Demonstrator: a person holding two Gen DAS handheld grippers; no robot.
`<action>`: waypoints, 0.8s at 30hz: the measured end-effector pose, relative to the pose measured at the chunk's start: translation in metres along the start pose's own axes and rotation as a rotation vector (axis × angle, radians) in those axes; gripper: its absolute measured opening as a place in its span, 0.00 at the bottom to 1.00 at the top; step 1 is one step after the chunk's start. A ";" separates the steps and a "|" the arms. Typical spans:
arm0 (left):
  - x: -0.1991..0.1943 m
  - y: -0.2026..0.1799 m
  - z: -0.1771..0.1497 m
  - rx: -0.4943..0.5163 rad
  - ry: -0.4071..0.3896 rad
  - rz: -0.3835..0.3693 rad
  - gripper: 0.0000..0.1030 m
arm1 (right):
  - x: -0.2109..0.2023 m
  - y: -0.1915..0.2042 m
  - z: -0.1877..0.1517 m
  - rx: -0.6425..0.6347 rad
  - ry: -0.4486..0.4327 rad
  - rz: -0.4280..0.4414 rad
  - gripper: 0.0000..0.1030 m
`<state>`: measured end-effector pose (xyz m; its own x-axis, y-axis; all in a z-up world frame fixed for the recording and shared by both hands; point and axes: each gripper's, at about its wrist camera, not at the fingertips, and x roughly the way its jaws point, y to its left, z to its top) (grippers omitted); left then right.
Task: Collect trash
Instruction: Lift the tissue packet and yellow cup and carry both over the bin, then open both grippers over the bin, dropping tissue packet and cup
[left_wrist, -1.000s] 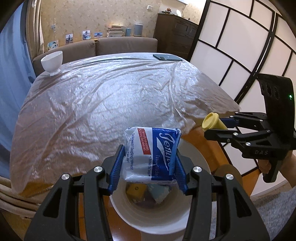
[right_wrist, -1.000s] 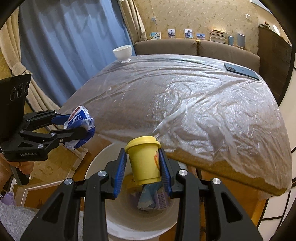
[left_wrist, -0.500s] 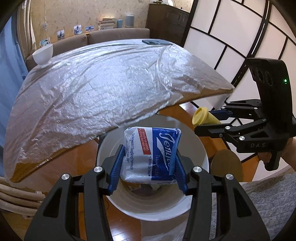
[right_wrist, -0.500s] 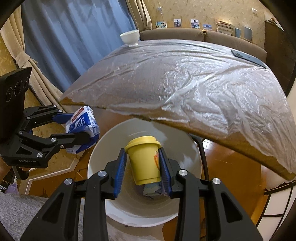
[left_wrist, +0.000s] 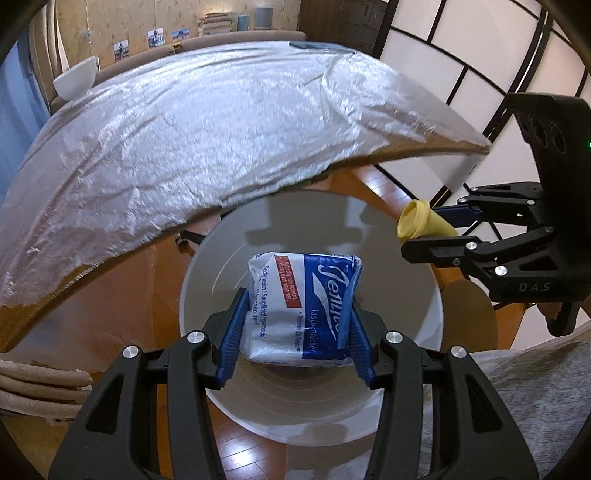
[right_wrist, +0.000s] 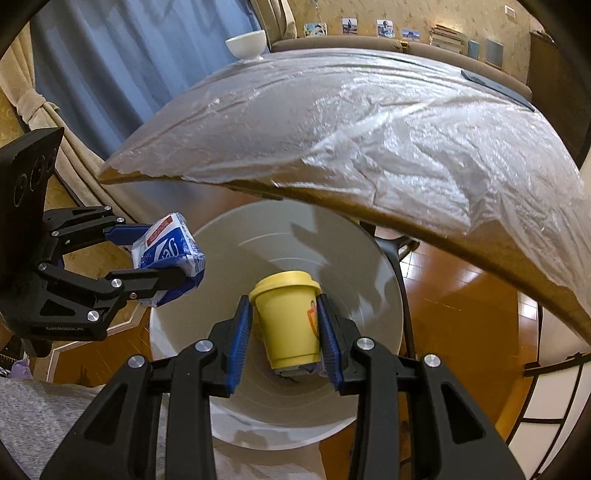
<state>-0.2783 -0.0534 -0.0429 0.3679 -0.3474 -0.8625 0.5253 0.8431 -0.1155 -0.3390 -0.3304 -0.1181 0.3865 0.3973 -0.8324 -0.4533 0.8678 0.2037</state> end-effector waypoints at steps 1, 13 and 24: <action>0.003 0.000 -0.001 -0.001 0.008 0.000 0.49 | 0.002 -0.001 0.000 0.000 0.004 -0.001 0.34; 0.037 0.003 -0.009 -0.003 0.076 0.014 0.49 | 0.032 -0.006 -0.004 0.000 0.049 -0.011 0.34; 0.054 0.002 0.000 -0.011 0.109 0.029 0.49 | 0.053 -0.003 -0.005 -0.007 0.083 -0.013 0.34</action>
<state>-0.2575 -0.0699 -0.0896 0.2974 -0.2763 -0.9139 0.5070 0.8568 -0.0941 -0.3213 -0.3134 -0.1653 0.3248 0.3593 -0.8749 -0.4546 0.8705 0.1887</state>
